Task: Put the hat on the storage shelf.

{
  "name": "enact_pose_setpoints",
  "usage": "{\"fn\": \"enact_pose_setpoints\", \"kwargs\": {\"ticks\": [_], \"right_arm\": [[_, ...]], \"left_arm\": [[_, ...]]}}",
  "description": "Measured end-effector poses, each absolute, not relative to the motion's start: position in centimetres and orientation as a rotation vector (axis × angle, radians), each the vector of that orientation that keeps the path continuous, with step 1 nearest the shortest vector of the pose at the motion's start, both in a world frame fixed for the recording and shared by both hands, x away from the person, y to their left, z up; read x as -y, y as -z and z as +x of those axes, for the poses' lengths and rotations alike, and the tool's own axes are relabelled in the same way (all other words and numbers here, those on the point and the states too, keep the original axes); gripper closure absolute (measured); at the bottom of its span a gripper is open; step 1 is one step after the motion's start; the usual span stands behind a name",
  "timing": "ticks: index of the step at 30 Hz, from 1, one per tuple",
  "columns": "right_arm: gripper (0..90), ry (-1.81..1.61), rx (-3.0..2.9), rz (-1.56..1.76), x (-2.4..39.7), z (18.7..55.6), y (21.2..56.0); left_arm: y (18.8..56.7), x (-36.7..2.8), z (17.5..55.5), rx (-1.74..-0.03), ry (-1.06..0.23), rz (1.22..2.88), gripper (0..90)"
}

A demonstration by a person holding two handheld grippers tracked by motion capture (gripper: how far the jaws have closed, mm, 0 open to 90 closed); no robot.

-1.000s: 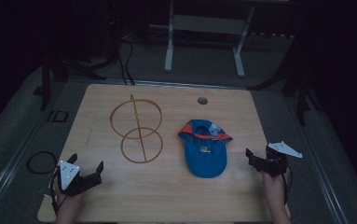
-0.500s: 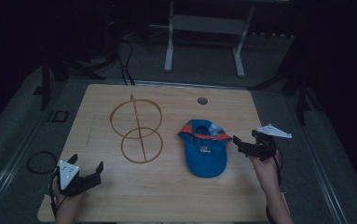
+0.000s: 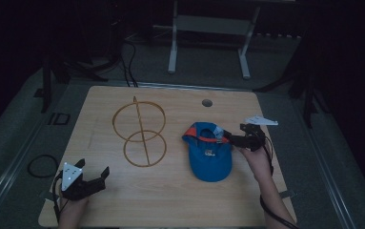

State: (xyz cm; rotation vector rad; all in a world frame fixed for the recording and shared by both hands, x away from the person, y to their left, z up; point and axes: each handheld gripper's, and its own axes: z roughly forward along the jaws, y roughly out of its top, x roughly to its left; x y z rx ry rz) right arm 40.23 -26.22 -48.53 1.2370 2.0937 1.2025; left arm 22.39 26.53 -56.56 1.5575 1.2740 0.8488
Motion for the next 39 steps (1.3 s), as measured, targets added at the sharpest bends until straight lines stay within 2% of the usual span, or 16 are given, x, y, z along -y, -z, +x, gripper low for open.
{"fn": "enact_pose_setpoints", "kwargs": {"ticks": [4, 9, 12, 17, 25, 30, 33, 35, 36, 37, 38, 39], "right_arm": [[26.4, -1.163, -2.136, 1.257, 25.0, 42.3, 49.6], [34.8, -1.174, -2.170, 1.240, 24.1, 43.7, 50.8], [36.2, -1.114, -2.186, 1.222, 23.4, 44.4, 51.5], [34.4, -1.043, -2.206, 1.242, 23.0, 45.4, 52.9], [30.0, -0.985, -2.245, 1.290, 22.7, 46.3, 54.9], [31.9, -0.947, -2.270, 1.284, 22.5, 46.5, 55.4], [38.6, -0.871, -2.286, 1.229, 21.8, 46.4, 55.7], [51.4, -0.881, -2.298, 1.221, 21.7, 46.2, 55.6], [55.6, -0.873, -2.293, 1.205, 21.6, 46.2, 55.6], [55.6, -0.873, -2.293, 1.205, 21.6, 46.2, 55.6], [70.5, -0.895, -2.325, 1.173, 21.3, 46.0, 55.6], [75.5, -0.891, -2.334, 1.166, 21.2, 46.0, 55.5]], "left_arm": [[56.1, -26.6, 21.9, -1.279, -0.889, 1.542, 3.9], [55.5, -26.6, 21.5, -1.331, -0.922, 1.506, 1.7], [55.3, -26.9, 21.4, -1.366, -0.955, 1.478, 1.7], [55.8, -26.9, 21.8, -1.345, -0.855, 1.528, 1.8], [56.0, -26.2, 21.8, -1.311, -0.831, 1.586, 1.8], [56.0, -26.4, 21.8, -1.321, -0.827, 1.586, 1.8], [56.0, -26.5, 21.9, -1.334, -0.816, 1.589, 1.8], [56.0, -26.5, 22.0, -1.358, -0.815, 1.603, 1.8], [56.0, -26.5, 22.0, -1.358, -0.815, 1.603, 1.9], [56.0, -26.5, 22.0, -1.362, -0.819, 1.605, 1.9], [56.0, -26.5, 22.0, -1.361, -0.815, 1.611, 1.9], [56.0, -26.5, 22.0, -1.362, -0.817, 1.613, 1.9]]}}
